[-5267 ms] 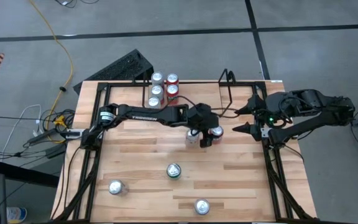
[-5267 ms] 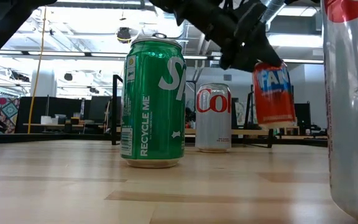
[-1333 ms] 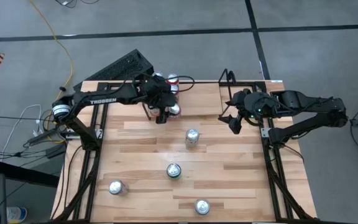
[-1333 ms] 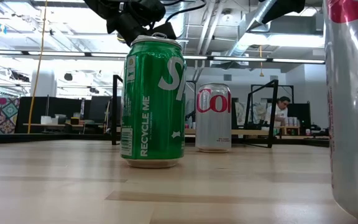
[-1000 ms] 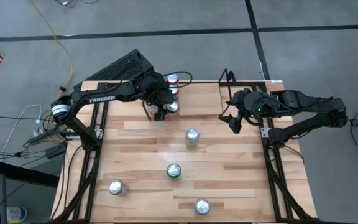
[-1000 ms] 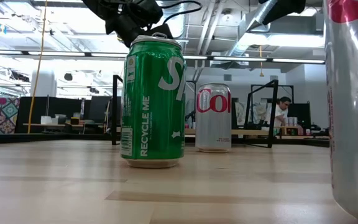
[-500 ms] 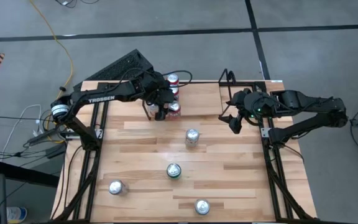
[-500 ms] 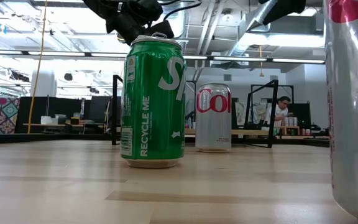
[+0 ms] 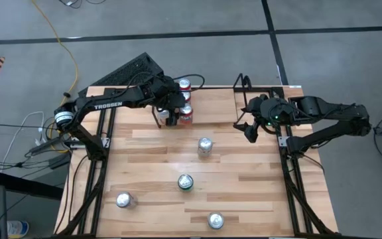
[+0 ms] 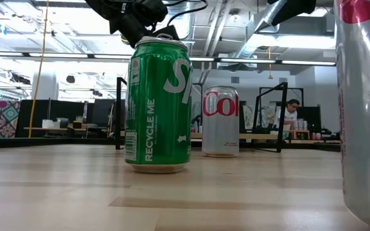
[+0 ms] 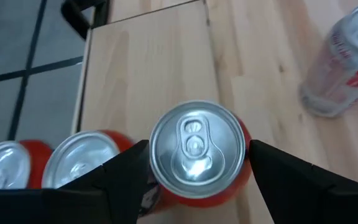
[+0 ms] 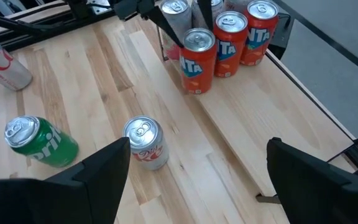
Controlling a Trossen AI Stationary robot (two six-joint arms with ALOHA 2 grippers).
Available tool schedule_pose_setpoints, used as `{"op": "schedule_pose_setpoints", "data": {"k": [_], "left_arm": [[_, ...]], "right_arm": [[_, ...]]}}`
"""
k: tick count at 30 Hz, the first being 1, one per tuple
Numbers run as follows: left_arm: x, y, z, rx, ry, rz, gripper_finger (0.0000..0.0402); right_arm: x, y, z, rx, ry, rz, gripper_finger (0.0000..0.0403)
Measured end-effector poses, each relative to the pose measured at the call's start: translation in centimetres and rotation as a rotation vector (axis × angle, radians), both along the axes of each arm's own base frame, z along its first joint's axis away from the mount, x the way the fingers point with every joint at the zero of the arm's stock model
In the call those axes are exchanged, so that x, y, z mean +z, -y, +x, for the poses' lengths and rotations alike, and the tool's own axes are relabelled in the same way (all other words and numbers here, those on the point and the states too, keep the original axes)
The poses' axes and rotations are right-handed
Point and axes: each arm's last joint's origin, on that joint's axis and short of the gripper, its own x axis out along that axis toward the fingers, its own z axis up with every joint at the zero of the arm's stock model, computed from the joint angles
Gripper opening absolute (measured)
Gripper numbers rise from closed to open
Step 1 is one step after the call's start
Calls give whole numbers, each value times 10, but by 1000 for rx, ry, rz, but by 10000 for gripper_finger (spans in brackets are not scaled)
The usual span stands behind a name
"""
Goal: Place canned beverage on shelf
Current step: Put the red soda can on the shelf aligned with the other red soda cans
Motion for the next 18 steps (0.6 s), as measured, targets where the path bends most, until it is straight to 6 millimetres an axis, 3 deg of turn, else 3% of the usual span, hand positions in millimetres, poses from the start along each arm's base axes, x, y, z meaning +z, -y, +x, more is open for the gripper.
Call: {"op": "schedule_pose_setpoints", "data": {"k": [12,18], "left_arm": [[1,-1,-2,55,-13,25,252],[25,3,-10,102,49,5,251]], "right_arm": [[-1,0,-1,0,-8,0,352],[-8,3,13,34,-23,-62,352]]}}
